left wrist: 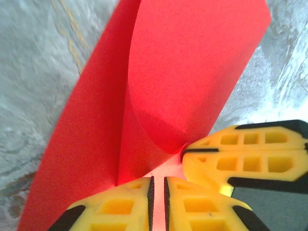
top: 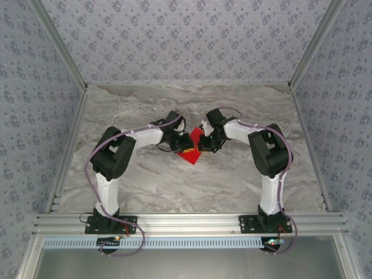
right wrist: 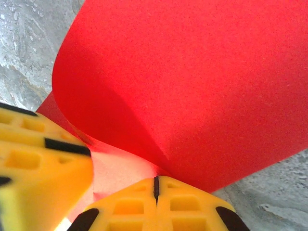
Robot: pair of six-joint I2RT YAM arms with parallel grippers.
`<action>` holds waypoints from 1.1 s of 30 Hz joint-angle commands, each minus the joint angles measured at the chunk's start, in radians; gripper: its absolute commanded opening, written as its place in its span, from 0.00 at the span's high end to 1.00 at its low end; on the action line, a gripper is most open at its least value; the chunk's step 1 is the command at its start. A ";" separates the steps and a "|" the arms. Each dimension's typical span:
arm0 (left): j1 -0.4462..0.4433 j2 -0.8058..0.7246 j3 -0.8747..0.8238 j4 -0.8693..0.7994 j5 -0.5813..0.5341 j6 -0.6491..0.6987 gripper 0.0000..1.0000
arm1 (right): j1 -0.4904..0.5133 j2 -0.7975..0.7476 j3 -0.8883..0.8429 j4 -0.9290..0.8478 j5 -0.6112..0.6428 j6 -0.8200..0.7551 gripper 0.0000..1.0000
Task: Fold a paper plane with a square sheet of paper (pick it up from the middle)
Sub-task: Fold the triangle a second time at the center of the table.
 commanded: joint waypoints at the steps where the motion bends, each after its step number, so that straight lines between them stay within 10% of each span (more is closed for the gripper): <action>1: 0.013 -0.011 0.037 -0.045 -0.013 0.049 0.85 | -0.002 0.060 -0.015 -0.100 0.117 -0.035 0.98; 33: 0.079 0.082 0.132 -0.202 -0.153 0.200 0.87 | 0.001 0.089 -0.006 -0.126 0.167 -0.052 0.97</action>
